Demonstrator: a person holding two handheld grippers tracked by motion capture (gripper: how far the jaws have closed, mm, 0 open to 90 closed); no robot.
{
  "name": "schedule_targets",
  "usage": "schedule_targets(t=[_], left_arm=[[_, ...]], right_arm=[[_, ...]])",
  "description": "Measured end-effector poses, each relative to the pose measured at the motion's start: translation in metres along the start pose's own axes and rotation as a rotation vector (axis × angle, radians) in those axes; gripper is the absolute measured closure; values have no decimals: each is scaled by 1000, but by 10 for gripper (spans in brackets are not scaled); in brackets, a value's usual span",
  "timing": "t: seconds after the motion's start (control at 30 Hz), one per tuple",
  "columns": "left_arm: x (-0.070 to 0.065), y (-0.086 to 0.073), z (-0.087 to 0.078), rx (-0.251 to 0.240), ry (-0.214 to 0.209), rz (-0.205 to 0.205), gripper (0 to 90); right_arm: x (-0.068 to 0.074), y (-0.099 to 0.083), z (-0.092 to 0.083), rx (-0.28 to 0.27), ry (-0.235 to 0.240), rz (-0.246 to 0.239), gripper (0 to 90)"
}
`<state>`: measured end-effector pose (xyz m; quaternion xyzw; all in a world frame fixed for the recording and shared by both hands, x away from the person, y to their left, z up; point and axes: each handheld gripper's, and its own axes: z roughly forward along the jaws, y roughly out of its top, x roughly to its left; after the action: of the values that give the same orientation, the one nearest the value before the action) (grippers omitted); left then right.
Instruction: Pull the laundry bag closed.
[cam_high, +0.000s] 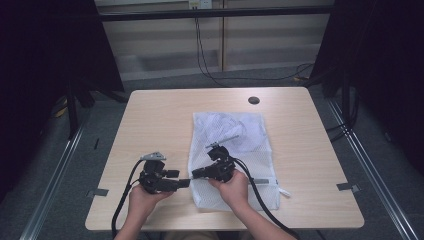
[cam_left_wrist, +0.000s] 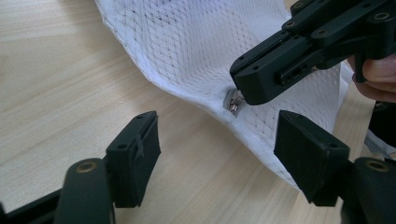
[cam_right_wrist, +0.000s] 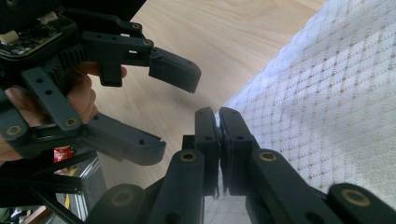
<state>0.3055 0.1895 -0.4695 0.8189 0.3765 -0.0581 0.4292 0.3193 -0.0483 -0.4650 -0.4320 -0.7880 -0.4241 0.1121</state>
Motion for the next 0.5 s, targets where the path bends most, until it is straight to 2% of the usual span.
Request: schedule_targets(t=[0.17,0.47,0.5], left_arm=[[-2,1,5,0,-23,-19,360],[-7,3,15,34,-51,-15,431],[-8,3,17,32,-60,-31,443]], right_arm=[[-1,1,-3,-9,5,-1,866],[1,1,-4,-14,6,4,866],[1,1,-4,-14,6,2,866]])
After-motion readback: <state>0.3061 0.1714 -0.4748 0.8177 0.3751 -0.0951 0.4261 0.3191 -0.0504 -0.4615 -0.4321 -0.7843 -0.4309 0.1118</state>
